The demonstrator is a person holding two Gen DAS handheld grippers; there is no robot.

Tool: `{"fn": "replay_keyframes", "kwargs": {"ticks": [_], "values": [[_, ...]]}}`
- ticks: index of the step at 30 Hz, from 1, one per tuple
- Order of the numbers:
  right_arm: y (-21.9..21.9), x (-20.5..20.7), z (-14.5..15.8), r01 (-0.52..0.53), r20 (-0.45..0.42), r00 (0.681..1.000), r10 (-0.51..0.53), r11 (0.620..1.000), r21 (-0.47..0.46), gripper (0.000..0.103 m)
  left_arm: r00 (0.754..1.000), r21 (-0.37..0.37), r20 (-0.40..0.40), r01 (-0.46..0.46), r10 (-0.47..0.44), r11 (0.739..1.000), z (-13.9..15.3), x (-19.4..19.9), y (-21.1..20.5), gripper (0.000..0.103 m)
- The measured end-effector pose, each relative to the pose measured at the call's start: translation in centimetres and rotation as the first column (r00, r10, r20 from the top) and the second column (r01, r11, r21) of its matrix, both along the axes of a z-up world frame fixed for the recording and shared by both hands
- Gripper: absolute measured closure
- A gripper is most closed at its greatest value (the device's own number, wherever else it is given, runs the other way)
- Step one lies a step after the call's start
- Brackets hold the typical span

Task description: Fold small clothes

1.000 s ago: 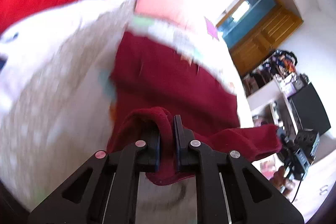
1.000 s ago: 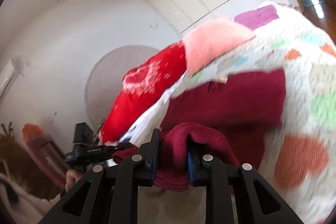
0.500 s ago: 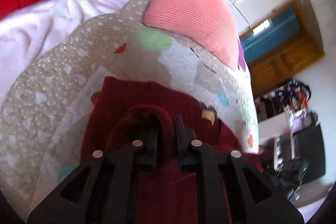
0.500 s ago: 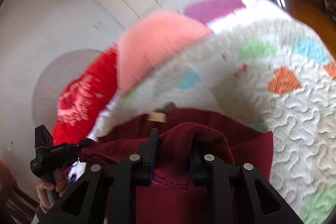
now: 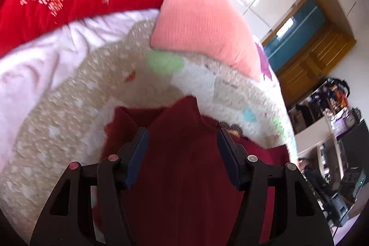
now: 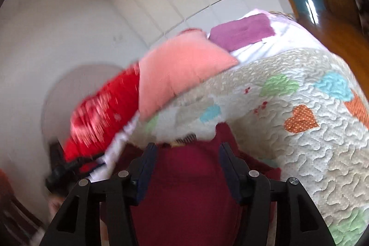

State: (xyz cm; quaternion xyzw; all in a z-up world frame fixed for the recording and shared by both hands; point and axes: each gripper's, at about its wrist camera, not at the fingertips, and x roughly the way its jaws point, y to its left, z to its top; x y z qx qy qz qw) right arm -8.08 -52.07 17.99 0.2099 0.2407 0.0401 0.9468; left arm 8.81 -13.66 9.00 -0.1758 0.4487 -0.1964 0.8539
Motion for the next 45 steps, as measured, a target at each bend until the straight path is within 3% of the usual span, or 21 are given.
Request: {"fn": "replay_keyframes", "kwargs": {"ticks": [4,11,16,22,26,28,30,32,38,42,45], "values": [[1.5,3.2,-2.7,0.04,-0.147,0.987,-0.062,0.988,-0.148,0.064,0.997,0.067,-0.077,0.004,0.001,0.998,-2.9,1.6,-1.7,0.043],[-1.6,8.3,-7.6,0.17,-0.269,0.943,-0.195,0.979,-0.115,0.065,0.999,0.228,-0.028,-0.027,0.034,0.973,-5.3,4.4,-4.0,0.043],[-1.4,7.8,-6.8,0.157,-0.256,0.948,-0.187,0.979,-0.133,0.063,0.999,0.315,0.038,-0.009,-0.003,0.949,-4.8,3.0,-5.0,0.043],[0.5,1.2,-3.6,0.09,-0.164,0.981,-0.105,0.992,-0.092,0.062,0.996,0.356,0.083,0.011,-0.043,0.934,-2.9,-0.9,-4.2,0.043],[2.7,-2.8,-3.7,0.045,-0.141,0.988,-0.062,0.992,-0.12,0.061,0.994,0.355,0.086,0.027,-0.062,0.934,-2.6,-3.3,-3.9,0.043],[3.5,-3.2,-4.6,0.051,-0.152,0.986,-0.074,0.987,-0.15,0.061,0.994,0.362,0.083,0.03,-0.064,0.932,-2.6,-4.2,-3.8,0.043],[4.1,-2.6,-6.9,0.058,-0.224,0.969,-0.106,0.976,-0.212,0.061,0.995,0.376,0.075,0.034,-0.067,0.926,-2.7,-5.2,-3.7,0.043],[4.3,-2.4,-8.1,0.068,-0.214,0.969,-0.123,0.967,-0.247,0.061,0.995,0.38,0.069,0.037,-0.069,0.924,-2.6,-6.2,-3.3,0.043],[5.3,-4.8,-6.2,0.09,-0.17,0.978,-0.118,0.982,-0.167,0.061,0.995,0.361,0.087,0.009,-0.043,0.932,-1.8,-8.6,-1.0,0.043],[7.1,-6.6,-6.0,0.091,-0.153,0.98,-0.127,0.971,-0.221,0.061,0.996,0.356,0.086,-0.002,-0.031,0.934,-1.9,-9.9,0.4,0.043],[7.7,-8.0,-6.0,0.157,-0.125,0.972,-0.197,0.95,-0.271,0.06,0.995,0.358,0.094,-0.011,-0.024,0.934,-1.9,-10.7,1.3,0.043]]}}
